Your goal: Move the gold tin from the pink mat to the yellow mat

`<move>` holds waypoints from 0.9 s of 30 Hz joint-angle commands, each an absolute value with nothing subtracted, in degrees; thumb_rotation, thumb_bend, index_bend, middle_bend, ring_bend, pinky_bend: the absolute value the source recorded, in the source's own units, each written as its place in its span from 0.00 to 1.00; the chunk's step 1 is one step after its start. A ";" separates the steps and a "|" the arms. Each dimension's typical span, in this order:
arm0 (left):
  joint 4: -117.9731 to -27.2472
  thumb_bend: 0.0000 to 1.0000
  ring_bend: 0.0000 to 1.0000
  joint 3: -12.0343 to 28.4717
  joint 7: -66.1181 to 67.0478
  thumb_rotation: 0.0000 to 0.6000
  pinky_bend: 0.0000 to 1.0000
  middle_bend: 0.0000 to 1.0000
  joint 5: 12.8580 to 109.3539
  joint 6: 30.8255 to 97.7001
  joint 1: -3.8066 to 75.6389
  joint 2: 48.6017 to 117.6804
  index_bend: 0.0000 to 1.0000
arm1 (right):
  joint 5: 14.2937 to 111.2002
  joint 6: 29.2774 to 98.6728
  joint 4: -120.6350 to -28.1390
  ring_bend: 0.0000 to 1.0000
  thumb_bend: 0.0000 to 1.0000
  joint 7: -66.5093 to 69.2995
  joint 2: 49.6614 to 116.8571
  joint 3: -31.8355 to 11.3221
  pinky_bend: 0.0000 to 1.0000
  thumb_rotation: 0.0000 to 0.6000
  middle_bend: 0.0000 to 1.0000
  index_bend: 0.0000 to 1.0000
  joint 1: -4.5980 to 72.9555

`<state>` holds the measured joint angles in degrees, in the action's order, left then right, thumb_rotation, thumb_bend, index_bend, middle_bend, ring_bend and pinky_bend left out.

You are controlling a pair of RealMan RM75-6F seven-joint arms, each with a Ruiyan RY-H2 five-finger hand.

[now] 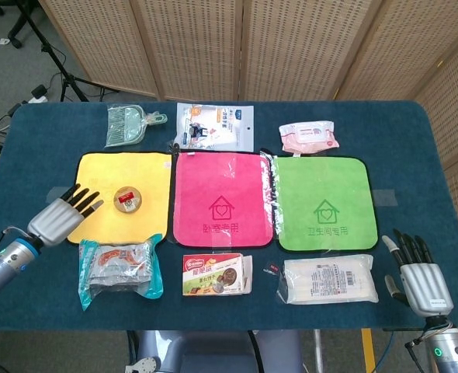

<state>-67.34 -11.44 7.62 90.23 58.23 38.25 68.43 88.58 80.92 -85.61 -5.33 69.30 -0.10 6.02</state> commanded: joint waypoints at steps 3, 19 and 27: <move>-69.59 0.37 0.00 -5.01 -2.48 1.00 0.00 0.00 85.21 69.45 32.40 70.44 0.03 | 89.19 81.93 -86.04 0.00 0.47 -5.66 69.05 -0.06 0.00 1.00 0.00 0.08 5.72; -80.87 0.13 0.00 -5.90 7.37 1.00 0.00 0.00 88.83 90.48 17.66 78.14 0.03 | 91.51 85.85 -85.16 0.00 0.44 -4.63 69.23 -0.54 0.00 1.00 0.00 0.08 4.96; -86.63 0.14 0.00 -6.48 8.84 1.00 0.00 0.00 86.06 88.39 14.20 77.38 0.03 | 91.92 86.91 -84.58 0.00 0.44 -3.79 69.07 -0.69 0.00 1.00 0.00 0.08 4.63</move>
<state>-87.09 -6.29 9.80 86.58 88.61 15.34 77.15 91.95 86.92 -84.59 -3.79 69.08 -0.68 4.64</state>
